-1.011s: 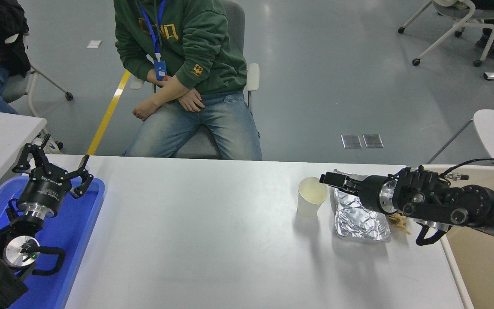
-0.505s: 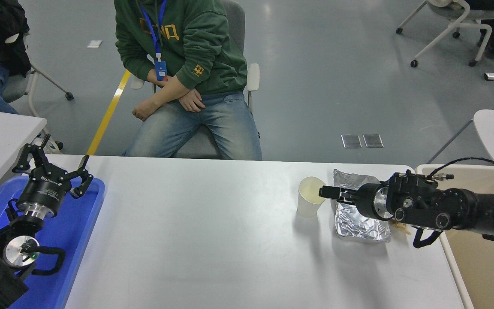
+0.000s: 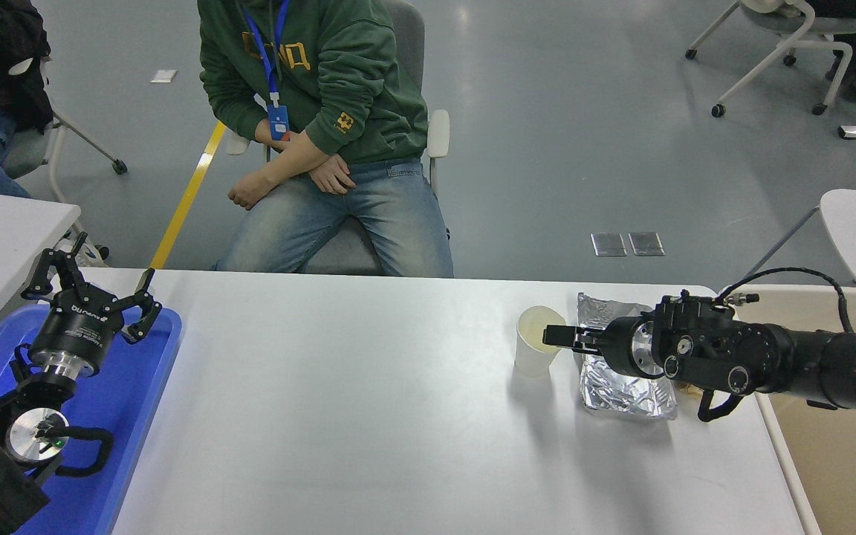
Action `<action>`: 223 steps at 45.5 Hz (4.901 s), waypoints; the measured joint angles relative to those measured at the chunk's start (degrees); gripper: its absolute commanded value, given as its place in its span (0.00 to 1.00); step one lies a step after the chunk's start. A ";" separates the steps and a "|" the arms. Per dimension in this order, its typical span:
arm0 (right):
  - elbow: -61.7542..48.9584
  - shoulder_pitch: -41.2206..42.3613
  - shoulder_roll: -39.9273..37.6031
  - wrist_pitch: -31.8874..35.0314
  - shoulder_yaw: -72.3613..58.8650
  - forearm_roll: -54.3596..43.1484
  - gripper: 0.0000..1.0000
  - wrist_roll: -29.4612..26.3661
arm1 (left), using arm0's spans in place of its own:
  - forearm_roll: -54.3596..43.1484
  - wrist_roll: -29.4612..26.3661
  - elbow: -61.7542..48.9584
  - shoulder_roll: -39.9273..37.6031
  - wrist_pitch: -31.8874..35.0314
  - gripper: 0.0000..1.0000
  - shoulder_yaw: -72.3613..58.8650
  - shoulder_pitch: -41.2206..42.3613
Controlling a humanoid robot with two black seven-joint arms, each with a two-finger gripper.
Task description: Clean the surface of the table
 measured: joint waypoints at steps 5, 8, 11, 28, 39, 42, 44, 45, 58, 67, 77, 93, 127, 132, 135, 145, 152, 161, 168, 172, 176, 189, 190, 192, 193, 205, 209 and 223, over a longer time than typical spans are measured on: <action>-1.41 -0.01 1.04 0.71 -0.04 -0.08 0.76 -0.45 | 0.00 0.01 0.00 0.00 0.00 1.00 0.00 0.00; -2.20 -0.02 1.57 1.22 -0.05 -0.11 0.61 -0.67 | 0.00 0.01 0.00 0.00 0.00 1.00 0.00 0.00; -2.75 -0.01 1.92 1.71 -0.06 -0.13 0.37 -0.82 | 0.00 0.01 0.00 0.00 0.00 1.00 0.00 0.00; -4.11 2.16 2.84 7.16 -0.05 0.33 0.00 -1.24 | 0.00 0.00 0.00 0.00 0.00 1.00 0.00 0.00; -4.24 3.21 2.90 8.95 0.29 0.78 0.00 -1.30 | 0.00 -0.04 0.00 0.01 0.00 1.00 0.00 0.00; -4.26 3.33 2.90 9.18 0.38 0.85 0.00 -1.31 | 0.00 -0.04 0.00 0.01 0.00 1.00 0.00 0.00; -4.26 3.39 2.87 9.29 0.44 0.91 0.00 -1.31 | 0.00 -0.04 0.00 0.01 0.00 1.00 0.00 0.00; -4.26 3.43 2.83 9.34 0.48 0.96 0.00 -1.31 | 0.00 -0.03 0.00 0.01 0.00 1.00 0.00 0.00; -3.80 4.35 1.23 10.30 0.80 2.73 0.00 -1.29 | 0.00 0.03 0.00 0.01 0.00 1.00 0.00 0.00; -2.02 5.82 -1.83 11.21 1.18 3.70 0.00 -1.15 | 0.00 0.03 0.00 0.01 0.00 1.00 0.00 0.00; 3.34 9.58 -8.23 12.06 2.13 4.15 0.00 -1.09 | 0.00 0.03 0.00 0.02 0.00 1.00 0.00 0.00; 11.89 17.46 -20.37 15.35 2.55 3.86 0.00 -1.06 | -0.01 0.02 0.00 0.02 0.00 1.00 0.00 0.00; 16.95 26.40 -35.23 25.02 2.61 1.43 0.00 -0.96 | 0.00 0.04 0.00 0.02 0.00 1.00 0.00 0.00; 17.03 26.92 -36.06 25.77 2.63 1.19 0.00 -0.92 | 0.00 0.06 0.00 0.02 0.00 1.00 0.00 0.01; 17.07 27.21 -36.38 26.05 2.64 1.09 0.00 -0.92 | 0.00 0.06 0.00 0.02 0.00 1.00 0.00 0.02; 17.10 27.90 -36.94 26.56 2.69 0.95 0.00 -0.89 | 0.00 0.06 0.00 0.02 0.00 1.00 0.00 0.03; 16.71 27.91 -37.02 26.68 2.69 0.85 0.00 -0.89 | 0.00 0.05 0.00 0.02 0.00 1.00 0.00 0.02; 13.22 25.62 -37.09 26.22 2.69 1.13 0.00 -0.95 | 0.00 0.04 0.00 0.02 0.00 1.00 0.00 0.02; 8.82 22.90 -37.26 26.05 2.95 1.45 0.00 -0.97 | 0.00 0.02 0.00 0.02 0.00 1.00 0.00 -0.01; 5.22 20.64 -37.32 25.86 3.24 1.75 0.00 -0.97 | 0.00 0.02 0.00 0.02 0.00 1.00 0.00 -0.01; 0.68 17.54 -37.23 25.40 3.58 2.57 0.00 -0.97 | 0.00 0.02 0.00 0.02 0.00 1.00 0.00 -0.01; -11.18 5.72 -35.22 20.83 6.13 6.50 0.00 -0.99 | 0.00 0.03 0.01 0.02 0.00 1.00 0.00 0.00; -11.79 4.85 -35.02 20.39 6.46 6.79 0.00 -0.98 | -0.01 0.03 0.01 0.02 0.00 1.00 0.00 0.01; -13.34 2.76 -34.56 19.20 7.34 7.48 0.00 -0.99 | 0.00 0.05 -0.01 0.02 0.00 1.00 0.00 0.01; -13.89 1.91 -34.39 18.78 7.66 7.71 0.00 -0.99 | 0.00 0.06 0.00 0.02 0.00 1.00 0.00 0.01; -23.13 -9.60 -29.40 12.11 13.51 9.48 0.00 -1.10 | 0.00 0.06 0.00 0.02 0.00 1.00 0.00 0.01; -28.13 -13.59 -25.94 10.01 16.00 9.72 0.00 -1.18 | 0.00 0.06 0.00 0.02 0.00 1.00 0.00 0.01; -48.77 -23.60 -10.49 5.73 23.02 11.70 0.00 -1.58 | 0.00 0.05 0.00 0.02 0.00 1.00 0.00 0.00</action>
